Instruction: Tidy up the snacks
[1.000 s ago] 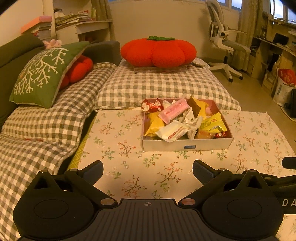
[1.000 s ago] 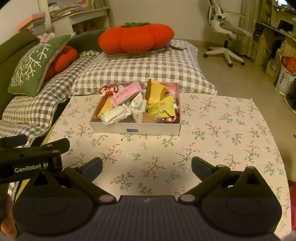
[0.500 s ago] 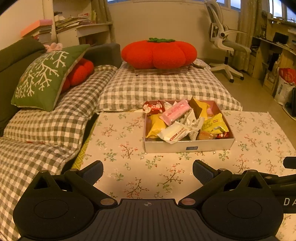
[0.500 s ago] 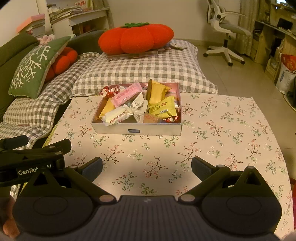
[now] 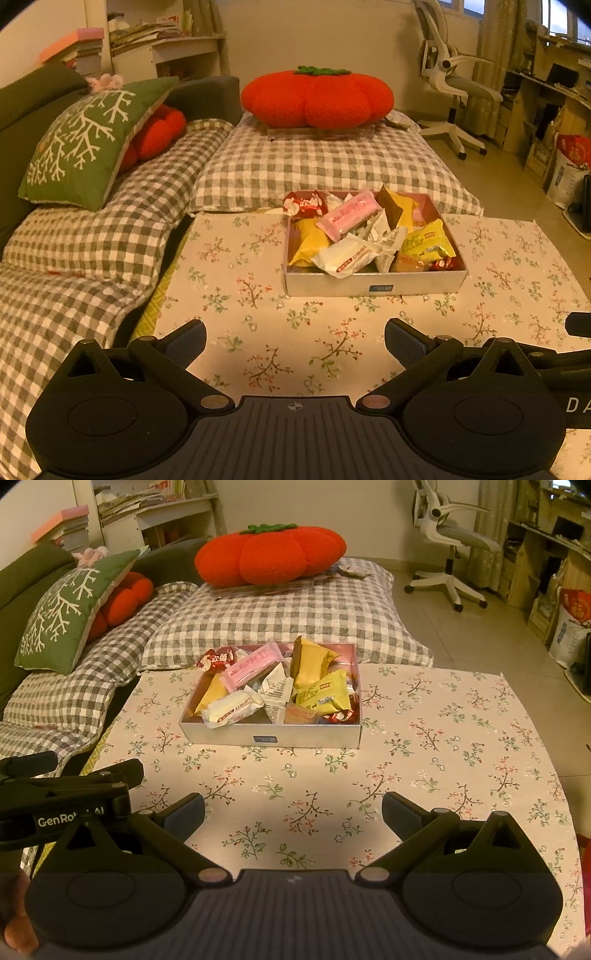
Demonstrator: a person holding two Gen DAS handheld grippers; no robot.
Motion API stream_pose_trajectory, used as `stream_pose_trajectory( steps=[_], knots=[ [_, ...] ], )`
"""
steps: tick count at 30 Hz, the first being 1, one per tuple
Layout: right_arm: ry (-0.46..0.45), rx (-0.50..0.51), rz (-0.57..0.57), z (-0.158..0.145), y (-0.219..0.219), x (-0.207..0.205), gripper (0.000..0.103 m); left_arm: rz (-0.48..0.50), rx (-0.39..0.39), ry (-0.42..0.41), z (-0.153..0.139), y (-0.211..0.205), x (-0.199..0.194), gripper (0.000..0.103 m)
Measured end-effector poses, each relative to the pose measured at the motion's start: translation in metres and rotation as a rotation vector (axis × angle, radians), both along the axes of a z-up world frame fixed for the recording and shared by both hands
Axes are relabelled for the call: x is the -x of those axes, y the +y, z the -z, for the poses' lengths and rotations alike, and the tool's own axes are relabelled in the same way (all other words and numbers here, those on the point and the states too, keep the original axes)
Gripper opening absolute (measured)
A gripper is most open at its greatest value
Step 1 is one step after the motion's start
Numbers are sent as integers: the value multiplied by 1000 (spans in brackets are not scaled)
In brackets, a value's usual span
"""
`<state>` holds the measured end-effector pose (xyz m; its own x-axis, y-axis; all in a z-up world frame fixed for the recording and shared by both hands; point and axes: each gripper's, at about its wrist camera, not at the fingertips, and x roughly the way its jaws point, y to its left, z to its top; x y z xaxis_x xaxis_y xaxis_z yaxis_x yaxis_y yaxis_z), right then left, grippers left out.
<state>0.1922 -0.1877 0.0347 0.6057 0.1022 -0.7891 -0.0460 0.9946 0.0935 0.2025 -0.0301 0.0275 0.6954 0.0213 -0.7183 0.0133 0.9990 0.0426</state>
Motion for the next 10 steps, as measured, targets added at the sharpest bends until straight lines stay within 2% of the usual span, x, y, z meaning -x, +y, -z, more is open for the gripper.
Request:
stream_pose_trajectory(
  steps=[10],
  knots=[
    [1, 0, 0, 0, 0, 0, 102, -4, 1, 7, 1, -1, 0, 103]
  ],
)
